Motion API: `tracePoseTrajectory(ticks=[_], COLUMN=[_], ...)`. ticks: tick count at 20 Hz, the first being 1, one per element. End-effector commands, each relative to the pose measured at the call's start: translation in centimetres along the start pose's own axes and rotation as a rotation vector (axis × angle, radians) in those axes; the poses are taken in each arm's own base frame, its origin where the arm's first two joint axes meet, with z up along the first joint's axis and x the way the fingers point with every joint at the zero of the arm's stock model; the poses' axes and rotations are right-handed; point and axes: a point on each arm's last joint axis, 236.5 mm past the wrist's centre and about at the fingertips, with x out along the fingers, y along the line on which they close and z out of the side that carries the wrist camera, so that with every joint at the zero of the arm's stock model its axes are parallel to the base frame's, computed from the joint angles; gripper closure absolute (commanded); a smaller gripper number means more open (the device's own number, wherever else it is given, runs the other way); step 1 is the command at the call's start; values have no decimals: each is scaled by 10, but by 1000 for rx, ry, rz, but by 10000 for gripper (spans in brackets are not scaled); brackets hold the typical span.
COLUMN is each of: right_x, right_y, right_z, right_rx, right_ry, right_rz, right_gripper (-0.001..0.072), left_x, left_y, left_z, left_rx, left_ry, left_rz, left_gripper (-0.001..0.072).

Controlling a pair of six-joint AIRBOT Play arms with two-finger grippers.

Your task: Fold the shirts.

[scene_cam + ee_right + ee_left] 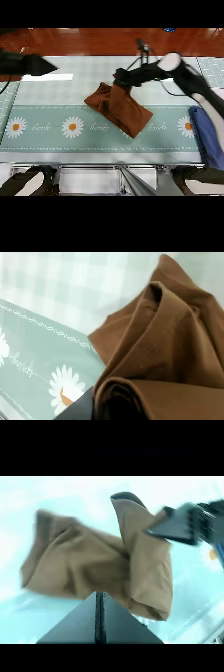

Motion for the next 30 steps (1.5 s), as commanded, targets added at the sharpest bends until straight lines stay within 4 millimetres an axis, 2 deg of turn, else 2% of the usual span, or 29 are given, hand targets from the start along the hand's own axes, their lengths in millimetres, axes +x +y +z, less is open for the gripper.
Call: tracePoseTrajectory(ticks=[1, 3, 4, 5, 6, 7, 9, 11, 13, 15, 16, 18, 19, 20, 21, 22, 23, 25, 27, 30], right_x=[58, 71, 75, 79, 80, 77, 54, 7, -60, -142, -189, -271, -298, -308, -306, -292, -268, -208, -154, -112], right_y=[-2, -2, 0, 4, 13, 21, 25, 21, 2, -38, -64, -110, -129, -144, -159, -175, -189, -201, -196, -196], right_z=[11, 15, 16, 15, 9, 1, -6, 2, 17, 25, 23, 5, -12, -31, -51, -76, -102, -144, -164, -178], right_rx=[48, 82, 97, 114, 109, 90, 90, 63, 14, -44, -57, -27, 16, 55, 102, 166, 236, 371, 482, 588], right_ry=[47, 53, 59, 69, 94, 132, 194, 207, 152, 56, -1, -120, -182, -227, -259, -275, -266, -225, -229, -225], right_rz=[43, 73, 88, 118, 163, 201, 227, 218, 97, -174, -357, -672, -771, -809, -811, -788, -739, -581, -391, -275], right_gripper=[683, 676, 609, 424, 299, 297, 298, 299, 299, 298, 298, 298, 298, 298, 297, 295, 294, 293, 293, 294], left_x=[-17, -5, 4, 12, 20, 28, 37, 34, 25, 17, 15, 15, 16, 17, 20, 23, 27, 35, 40, 44], left_y=[15, 20, 24, 29, 34, 38, 47, 56, 57, 57, 59, 57, 56, 55, 54, 53, 51, 47, 44, 42], left_z=[-36, -52, -59, -63, -67, -70, -68, -57, -48, -43, -43, -45, -46, -47, -50, -54, -59, -68, -75, -78], left_rx=[-54, -91, -110, -127, -144, -161, -186, -198, -214, -230, -234, -233, -231, -231, -232, -234, -235, -238, -238, -238], left_ry=[-32, -14, -2, -2, -6, -12, -40, -79, -109, -136, -139, -131, -128, -124, -115, -104, -90, -62, -42, -29], left_rz=[57, 47, 45, 48, 51, 51, 65, 85, 78, 74, 76, 72, 70, 66, 62, 57, 49, 35, 25, 18], left_gripper=[686, 686, 686, 685, 686, 686, 686, 686, 685, 686, 686, 685, 685, 685, 685, 686, 686, 686, 685, 686])
